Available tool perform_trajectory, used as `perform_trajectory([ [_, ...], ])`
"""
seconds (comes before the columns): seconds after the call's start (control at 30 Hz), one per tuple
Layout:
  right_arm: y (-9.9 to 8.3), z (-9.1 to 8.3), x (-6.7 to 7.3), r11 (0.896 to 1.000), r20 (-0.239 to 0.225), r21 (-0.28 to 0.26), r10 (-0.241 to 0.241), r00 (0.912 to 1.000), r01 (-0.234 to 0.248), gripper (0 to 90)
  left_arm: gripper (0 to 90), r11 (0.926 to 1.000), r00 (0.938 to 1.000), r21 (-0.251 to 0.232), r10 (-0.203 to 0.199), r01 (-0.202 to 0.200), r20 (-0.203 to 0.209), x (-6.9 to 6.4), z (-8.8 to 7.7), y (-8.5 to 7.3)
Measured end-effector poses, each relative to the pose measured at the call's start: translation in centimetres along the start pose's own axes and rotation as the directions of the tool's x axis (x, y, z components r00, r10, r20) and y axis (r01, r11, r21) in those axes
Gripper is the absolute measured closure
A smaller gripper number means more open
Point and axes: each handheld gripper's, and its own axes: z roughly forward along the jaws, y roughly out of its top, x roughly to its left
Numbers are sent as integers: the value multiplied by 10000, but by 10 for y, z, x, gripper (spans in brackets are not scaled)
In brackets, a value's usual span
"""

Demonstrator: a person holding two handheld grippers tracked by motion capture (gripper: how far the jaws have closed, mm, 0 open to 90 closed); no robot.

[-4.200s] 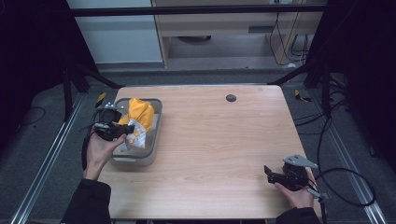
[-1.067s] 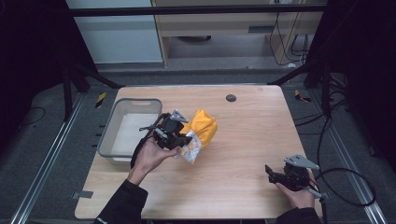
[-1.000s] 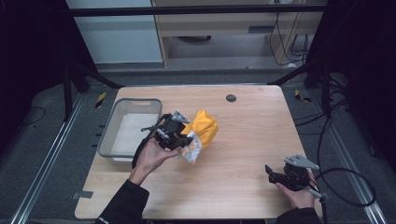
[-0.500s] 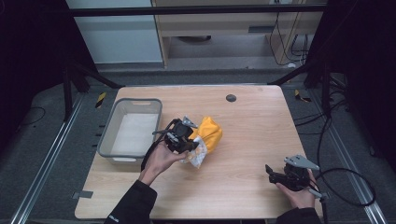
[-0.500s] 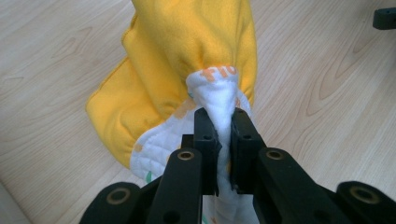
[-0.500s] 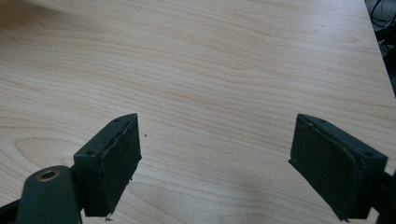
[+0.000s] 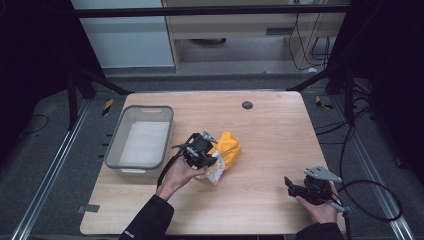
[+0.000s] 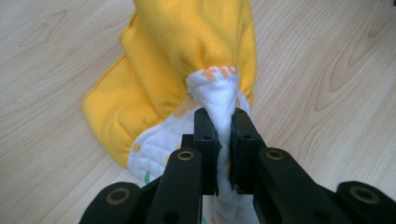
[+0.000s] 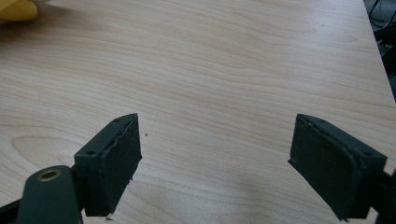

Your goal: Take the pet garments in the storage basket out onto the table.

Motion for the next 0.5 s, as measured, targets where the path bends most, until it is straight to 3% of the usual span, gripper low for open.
perform_trajectory([
  [0.5, 0, 0, 0, 10000, -1, -1, -18, 10000, 18, 163, 814, 10000, 10000, 49, 14, -14, 84, -5, 19, -3],
])
